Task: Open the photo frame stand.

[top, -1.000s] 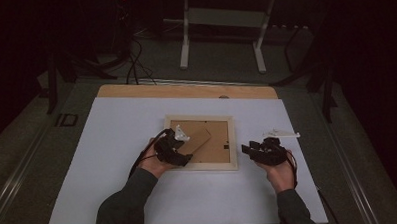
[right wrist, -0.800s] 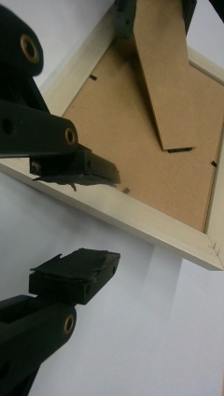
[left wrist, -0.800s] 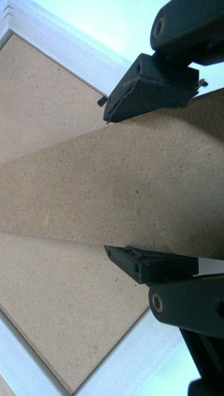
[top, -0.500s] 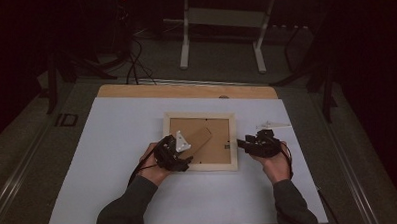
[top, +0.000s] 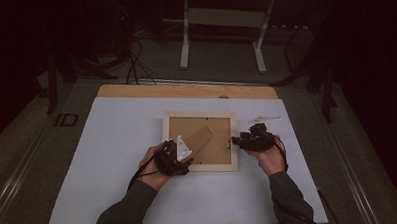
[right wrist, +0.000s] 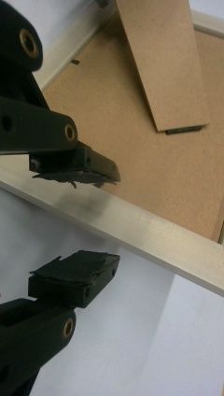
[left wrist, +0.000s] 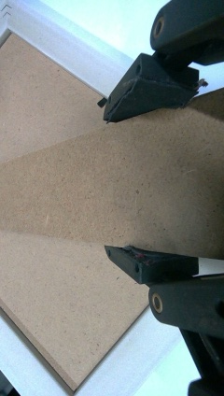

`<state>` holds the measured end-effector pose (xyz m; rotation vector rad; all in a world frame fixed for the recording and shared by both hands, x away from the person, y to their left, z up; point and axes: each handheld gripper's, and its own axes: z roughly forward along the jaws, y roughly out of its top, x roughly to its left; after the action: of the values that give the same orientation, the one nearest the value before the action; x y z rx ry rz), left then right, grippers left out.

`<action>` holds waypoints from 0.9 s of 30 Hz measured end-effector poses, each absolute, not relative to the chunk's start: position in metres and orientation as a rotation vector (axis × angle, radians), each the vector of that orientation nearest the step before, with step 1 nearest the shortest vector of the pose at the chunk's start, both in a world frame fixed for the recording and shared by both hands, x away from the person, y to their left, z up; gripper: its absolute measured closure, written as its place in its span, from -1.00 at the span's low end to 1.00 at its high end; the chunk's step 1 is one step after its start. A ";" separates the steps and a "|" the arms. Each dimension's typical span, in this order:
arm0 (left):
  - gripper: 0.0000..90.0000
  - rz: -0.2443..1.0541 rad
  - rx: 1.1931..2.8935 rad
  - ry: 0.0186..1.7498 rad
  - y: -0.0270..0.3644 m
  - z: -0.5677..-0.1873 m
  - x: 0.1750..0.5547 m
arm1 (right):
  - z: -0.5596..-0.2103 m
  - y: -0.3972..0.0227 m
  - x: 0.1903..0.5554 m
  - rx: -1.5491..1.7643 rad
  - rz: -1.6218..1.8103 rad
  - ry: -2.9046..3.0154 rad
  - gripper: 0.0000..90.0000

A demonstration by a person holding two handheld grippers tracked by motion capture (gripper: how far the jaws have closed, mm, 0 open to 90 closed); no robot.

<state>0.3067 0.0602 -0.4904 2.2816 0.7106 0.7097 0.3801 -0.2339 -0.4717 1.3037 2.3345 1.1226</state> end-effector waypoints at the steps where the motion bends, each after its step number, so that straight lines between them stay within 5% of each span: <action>1: -0.21 0.717 2.278 0.707 0.060 -0.490 0.305 | -0.472 -0.234 0.381 1.304 1.122 2.338 0.17; 27: -0.22 0.884 2.222 0.606 0.057 -0.493 0.282 | -0.469 -0.240 0.395 1.350 1.231 2.461 0.26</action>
<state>0.2817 0.0574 -0.4929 2.2223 0.6060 0.8841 0.3953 -0.2395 -0.4689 1.3500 2.4610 1.2306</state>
